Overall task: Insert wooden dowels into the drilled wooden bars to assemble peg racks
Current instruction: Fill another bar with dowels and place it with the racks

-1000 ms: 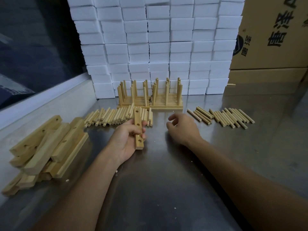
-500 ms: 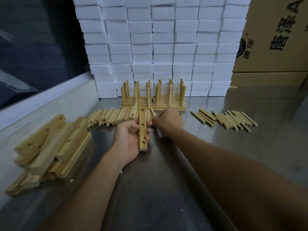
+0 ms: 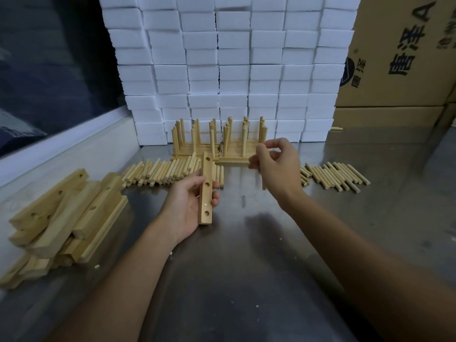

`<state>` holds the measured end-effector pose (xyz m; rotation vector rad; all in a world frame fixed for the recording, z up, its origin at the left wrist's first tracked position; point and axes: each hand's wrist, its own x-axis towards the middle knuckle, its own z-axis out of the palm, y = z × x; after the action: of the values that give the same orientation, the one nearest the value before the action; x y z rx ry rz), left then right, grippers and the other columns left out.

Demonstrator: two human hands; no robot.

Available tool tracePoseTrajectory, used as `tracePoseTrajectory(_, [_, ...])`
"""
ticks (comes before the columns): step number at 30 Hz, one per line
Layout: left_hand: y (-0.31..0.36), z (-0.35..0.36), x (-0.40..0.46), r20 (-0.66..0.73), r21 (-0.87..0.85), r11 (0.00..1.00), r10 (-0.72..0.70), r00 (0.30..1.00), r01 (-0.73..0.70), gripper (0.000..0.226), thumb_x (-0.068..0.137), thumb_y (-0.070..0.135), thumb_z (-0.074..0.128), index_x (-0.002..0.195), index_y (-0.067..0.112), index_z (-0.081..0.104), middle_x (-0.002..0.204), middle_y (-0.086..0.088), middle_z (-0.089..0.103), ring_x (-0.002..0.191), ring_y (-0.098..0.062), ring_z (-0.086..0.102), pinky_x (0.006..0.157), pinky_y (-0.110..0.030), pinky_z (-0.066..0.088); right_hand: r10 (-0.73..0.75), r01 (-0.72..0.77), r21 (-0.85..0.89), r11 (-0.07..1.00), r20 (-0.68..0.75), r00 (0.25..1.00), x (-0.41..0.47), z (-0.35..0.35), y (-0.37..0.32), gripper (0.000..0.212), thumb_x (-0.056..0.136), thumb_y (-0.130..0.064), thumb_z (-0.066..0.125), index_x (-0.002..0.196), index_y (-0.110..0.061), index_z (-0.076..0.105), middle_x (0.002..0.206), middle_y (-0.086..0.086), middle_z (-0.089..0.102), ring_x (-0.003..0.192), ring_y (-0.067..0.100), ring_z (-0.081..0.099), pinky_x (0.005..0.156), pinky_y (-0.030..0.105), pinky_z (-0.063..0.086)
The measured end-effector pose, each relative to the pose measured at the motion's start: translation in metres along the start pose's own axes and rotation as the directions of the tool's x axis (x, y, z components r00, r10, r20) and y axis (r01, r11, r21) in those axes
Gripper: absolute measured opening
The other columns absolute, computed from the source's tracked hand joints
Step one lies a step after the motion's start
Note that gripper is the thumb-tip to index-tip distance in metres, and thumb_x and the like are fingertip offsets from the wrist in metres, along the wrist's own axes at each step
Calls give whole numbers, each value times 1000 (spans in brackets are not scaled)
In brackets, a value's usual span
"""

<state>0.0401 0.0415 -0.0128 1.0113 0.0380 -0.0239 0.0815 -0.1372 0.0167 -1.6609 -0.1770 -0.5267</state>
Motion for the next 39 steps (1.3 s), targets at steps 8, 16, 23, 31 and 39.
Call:
tracePoseTrajectory(8, [-5,7,-3,-37,176,980,96,995,-88,12,92,2,63,103,2,67,76,-9,66,63,-23,64,56,-32,58,-199,232,-199,952,172,965,-24,-16,21,11,101,-37,53,101,-27,57,62,3,57,48,7,46,46,29,42])
tracePoseTrajectory(16, [-6,12,-8,-26,342,931,148,989,-130,16,90,7,68,100,-4,62,73,-10,64,50,-22,62,48,-28,54,-249,262,-256,930,84,965,-31,-16,30,14,96,-30,64,92,-17,66,56,-4,57,50,9,53,47,17,42])
tracePoseTrajectory(23, [-8,13,-9,24,431,892,140,990,-136,15,86,4,71,94,12,62,76,-10,69,43,-22,54,36,-25,39,-310,334,-290,897,128,942,-35,-13,25,7,92,-19,66,91,-12,67,65,-9,59,64,6,57,55,15,45])
tracePoseTrajectory(31, [-9,13,-7,44,435,883,173,984,-175,39,84,2,71,110,30,69,81,-4,73,46,-21,55,37,-26,41,-422,528,-265,807,367,829,-38,-10,24,24,97,-23,62,120,-21,71,85,-17,67,66,0,58,62,27,53])
tracePoseTrajectory(39, [-10,14,-7,77,577,777,257,963,-254,38,88,8,71,114,34,71,75,-3,72,50,-19,55,42,-27,44,-494,608,-382,696,361,791,-37,-12,21,21,96,-25,64,113,-19,74,81,-5,72,65,10,61,58,36,54])
